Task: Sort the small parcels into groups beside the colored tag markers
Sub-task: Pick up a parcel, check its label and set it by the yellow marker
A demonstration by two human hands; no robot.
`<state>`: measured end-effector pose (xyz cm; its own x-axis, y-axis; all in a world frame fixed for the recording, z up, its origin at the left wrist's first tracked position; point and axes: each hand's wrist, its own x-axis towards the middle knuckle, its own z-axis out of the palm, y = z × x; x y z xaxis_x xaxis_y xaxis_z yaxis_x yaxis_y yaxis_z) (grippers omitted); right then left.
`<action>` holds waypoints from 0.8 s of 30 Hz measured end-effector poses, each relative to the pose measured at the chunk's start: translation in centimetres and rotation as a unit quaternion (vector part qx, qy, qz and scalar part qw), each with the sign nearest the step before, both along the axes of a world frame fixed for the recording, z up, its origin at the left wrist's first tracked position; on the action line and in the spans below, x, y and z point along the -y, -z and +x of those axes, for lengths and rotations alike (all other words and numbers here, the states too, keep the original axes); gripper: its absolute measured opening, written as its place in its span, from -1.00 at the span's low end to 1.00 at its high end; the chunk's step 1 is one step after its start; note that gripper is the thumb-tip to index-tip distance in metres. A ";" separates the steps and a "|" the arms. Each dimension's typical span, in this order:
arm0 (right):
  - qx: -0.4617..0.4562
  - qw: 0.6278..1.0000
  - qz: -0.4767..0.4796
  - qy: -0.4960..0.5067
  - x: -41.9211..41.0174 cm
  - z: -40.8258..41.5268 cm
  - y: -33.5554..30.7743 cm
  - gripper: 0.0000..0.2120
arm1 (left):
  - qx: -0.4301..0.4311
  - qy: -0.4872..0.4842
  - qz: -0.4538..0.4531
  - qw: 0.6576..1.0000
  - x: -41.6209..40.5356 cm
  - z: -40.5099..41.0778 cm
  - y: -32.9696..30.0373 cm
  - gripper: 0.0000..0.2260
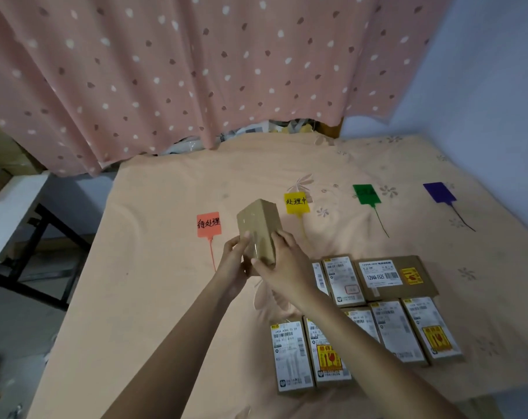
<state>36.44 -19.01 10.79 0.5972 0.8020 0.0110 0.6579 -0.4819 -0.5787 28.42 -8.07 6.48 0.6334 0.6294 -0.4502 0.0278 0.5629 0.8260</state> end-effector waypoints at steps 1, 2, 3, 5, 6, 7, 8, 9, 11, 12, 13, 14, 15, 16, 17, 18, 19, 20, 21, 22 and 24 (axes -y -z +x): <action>-0.030 0.999 0.007 0.022 -0.1 0.3 0.1 -0.36 | 0.012 0.005 0.004 1.000 0.0 -0.1 -0.4 -0.66; -0.077 0.996 0.018 0.042 -0.1 0.6 0.1 -0.37 | 0.016 0.001 0.004 1.000 -0.1 -0.4 -0.7 -0.74; -0.133 0.988 0.038 0.061 -0.1 0.9 0.1 -0.39 | 0.017 -0.012 -0.003 1.000 -0.3 -0.6 -0.7 -0.78; -0.268 0.955 0.082 0.095 0.0 1.7 0.4 -0.44 | 0.021 -0.031 0.000 0.999 -0.6 -1.0 -0.9 -0.82; -0.331 0.932 0.101 0.105 0.1 2.1 0.6 -0.42 | 0.018 -0.036 0.018 0.999 -0.7 -1.1 -1.0 -0.88; -0.378 0.911 0.114 0.115 0.1 2.5 0.9 -0.37 | 0.012 -0.037 0.044 0.998 -0.8 -1.2 -1.0 -0.93; -0.409 0.896 0.120 0.122 0.0 2.9 1.2 -0.30 | 0.003 -0.038 0.083 0.996 -0.7 -1.1 -1.1 -0.91; -0.430 0.886 0.124 0.124 -0.1 3.1 1.4 -0.25 | -0.004 -0.037 0.127 0.991 -0.6 -1.1 -1.2 -0.86; -0.460 0.869 0.131 0.125 -0.3 3.3 1.5 -0.21 | -0.012 -0.034 0.202 0.979 -0.2 -0.8 -2.0 -0.78; -0.470 0.863 0.133 0.126 -0.5 3.4 1.5 -0.23 | -0.010 -0.037 0.226 0.973 -0.1 -0.6 -2.1 -0.74; -0.479 0.858 0.135 0.126 -0.6 3.5 1.5 -0.25 | -0.001 -0.040 0.240 0.970 -0.1 -0.4 -2.2 -0.70; -0.488 0.854 0.134 0.123 -0.7 3.6 1.4 -0.28 | 0.007 -0.040 0.251 0.967 -0.1 -0.3 -2.3 -0.67; -0.501 0.848 0.131 0.116 -0.8 3.7 1.4 -0.32 | 0.014 -0.041 0.254 0.966 0.0 -0.1 -2.5 -0.64; -0.516 0.840 0.128 0.107 -0.8 3.8 1.3 -0.36 | 0.020 -0.039 0.251 0.967 0.1 0.0 -2.9 -0.63; -0.533 0.831 0.129 0.095 -0.8 3.8 1.1 -0.40 | 0.026 -0.035 0.241 0.970 0.1 0.1 -3.3 -0.64; -0.546 0.823 0.134 0.081 -0.7 3.7 0.8 -0.40 | 0.029 -0.023 0.228 0.973 0.0 0.3 -3.6 -0.66; -0.555 0.817 0.141 0.069 -0.6 3.7 0.5 -0.40 | 0.036 -0.006 0.213 0.976 -0.1 0.4 -3.8 -0.67; -0.560 0.812 0.152 0.059 -0.5 3.6 0.2 -0.41 | 0.047 0.019 0.193 0.980 -0.3 0.5 -4.0 -0.65; -0.563 0.809 0.165 0.049 -0.5 3.5 -0.2 -0.44 | 0.064 0.046 0.167 0.983 -0.5 0.6 -4.3 -0.61; -0.564 0.806 0.177 0.039 -0.4 3.4 -0.7 -0.48 | 0.080 0.076 0.142 0.984 -0.7 0.6 -4.4 -0.54; -0.566 0.802 0.192 0.024 -0.2 3.3 -1.8 -0.56 | 0.113 0.112 0.094 0.983 -0.9 0.6 -4.6 -0.41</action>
<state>39.75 -18.83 12.57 0.4290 0.8455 -0.3181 -0.4066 -0.1337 -0.9038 28.97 -7.21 11.03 0.8362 0.5209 -0.1715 -0.0617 0.4001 0.9144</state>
